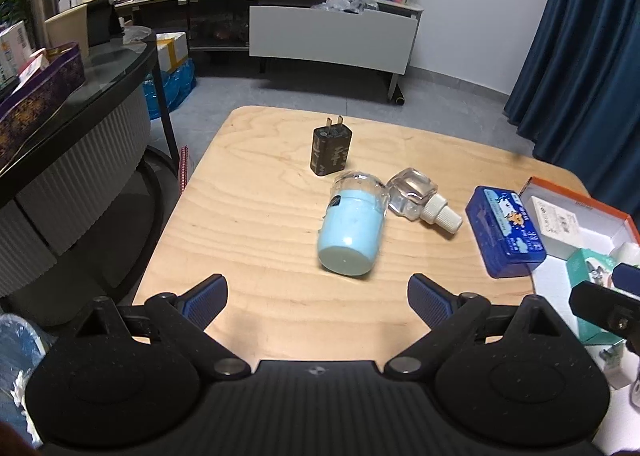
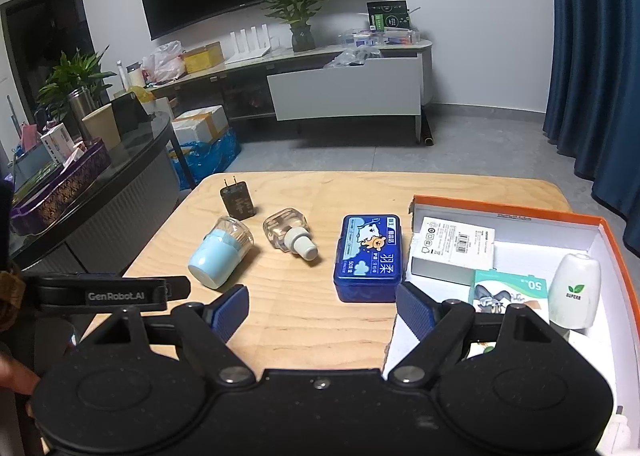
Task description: Organize rigid objects
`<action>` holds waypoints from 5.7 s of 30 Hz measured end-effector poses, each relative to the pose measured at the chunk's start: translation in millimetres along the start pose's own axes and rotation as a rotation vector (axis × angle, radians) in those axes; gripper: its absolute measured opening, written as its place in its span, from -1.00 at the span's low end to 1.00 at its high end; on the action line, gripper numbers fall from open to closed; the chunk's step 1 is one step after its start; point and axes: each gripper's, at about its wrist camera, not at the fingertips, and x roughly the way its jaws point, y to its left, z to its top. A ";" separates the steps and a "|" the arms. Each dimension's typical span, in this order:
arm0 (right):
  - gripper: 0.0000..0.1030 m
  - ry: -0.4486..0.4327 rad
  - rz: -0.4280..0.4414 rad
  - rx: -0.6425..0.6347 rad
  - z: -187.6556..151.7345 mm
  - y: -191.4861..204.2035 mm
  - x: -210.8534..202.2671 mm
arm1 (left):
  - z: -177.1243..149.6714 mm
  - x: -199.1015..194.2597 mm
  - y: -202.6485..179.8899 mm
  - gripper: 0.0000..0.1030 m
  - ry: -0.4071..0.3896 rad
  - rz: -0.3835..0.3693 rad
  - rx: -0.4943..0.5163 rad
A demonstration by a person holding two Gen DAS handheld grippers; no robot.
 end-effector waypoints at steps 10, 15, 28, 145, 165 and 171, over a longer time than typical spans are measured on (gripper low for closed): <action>0.86 0.019 -0.004 -0.050 12.6 0.6 32.9 | 14.6 30.5 -1.8 0.93 0.014 0.005 0.050; 0.86 0.040 -0.023 -0.064 24.0 -2.6 61.7 | 19.8 46.3 -4.0 0.92 0.017 -0.007 0.066; 0.86 0.146 -0.090 -0.088 37.4 -18.0 131.6 | 29.4 76.9 -10.2 0.64 0.005 -0.014 0.138; 0.43 -0.033 -0.060 0.030 -57.3 9.3 -98.5 | -59.9 -104.5 -33.6 -0.07 -0.146 -0.079 0.054; 0.43 -0.033 -0.089 0.062 -58.4 -14.7 -98.7 | -61.5 -100.7 -50.6 -0.07 -0.128 -0.104 0.096; 0.43 -0.039 -0.100 0.068 -58.4 -20.9 -101.5 | -62.1 -101.5 -56.9 -0.08 -0.126 -0.112 0.109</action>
